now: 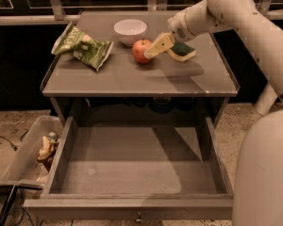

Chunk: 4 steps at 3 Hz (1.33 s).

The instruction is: Place apple into top drawer

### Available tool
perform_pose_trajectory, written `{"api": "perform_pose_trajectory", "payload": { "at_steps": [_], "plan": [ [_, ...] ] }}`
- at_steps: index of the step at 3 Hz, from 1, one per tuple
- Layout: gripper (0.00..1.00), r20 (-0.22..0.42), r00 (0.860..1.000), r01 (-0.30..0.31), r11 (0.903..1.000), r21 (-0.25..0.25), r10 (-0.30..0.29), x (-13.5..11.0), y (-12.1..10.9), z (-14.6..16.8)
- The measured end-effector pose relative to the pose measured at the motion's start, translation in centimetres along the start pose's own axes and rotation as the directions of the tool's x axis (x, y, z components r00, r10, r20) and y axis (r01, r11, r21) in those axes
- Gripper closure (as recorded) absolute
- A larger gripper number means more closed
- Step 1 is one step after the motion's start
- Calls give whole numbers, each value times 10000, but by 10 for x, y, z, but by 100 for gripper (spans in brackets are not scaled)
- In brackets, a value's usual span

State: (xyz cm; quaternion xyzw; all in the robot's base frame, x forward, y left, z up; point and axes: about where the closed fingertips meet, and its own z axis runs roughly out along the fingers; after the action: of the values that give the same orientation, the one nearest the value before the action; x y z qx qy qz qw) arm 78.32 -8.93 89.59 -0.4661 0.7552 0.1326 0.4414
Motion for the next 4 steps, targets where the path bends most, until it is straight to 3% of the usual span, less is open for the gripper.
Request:
{"api": "perform_pose_trajectory", "payload": {
  "at_steps": [2, 4],
  "plan": [
    [0, -103, 9979, -636, 9977, -237, 634, 5, -3, 40],
    [42, -250, 9964, -820, 9953, -520, 807, 7, 4, 48]
  ]
}}
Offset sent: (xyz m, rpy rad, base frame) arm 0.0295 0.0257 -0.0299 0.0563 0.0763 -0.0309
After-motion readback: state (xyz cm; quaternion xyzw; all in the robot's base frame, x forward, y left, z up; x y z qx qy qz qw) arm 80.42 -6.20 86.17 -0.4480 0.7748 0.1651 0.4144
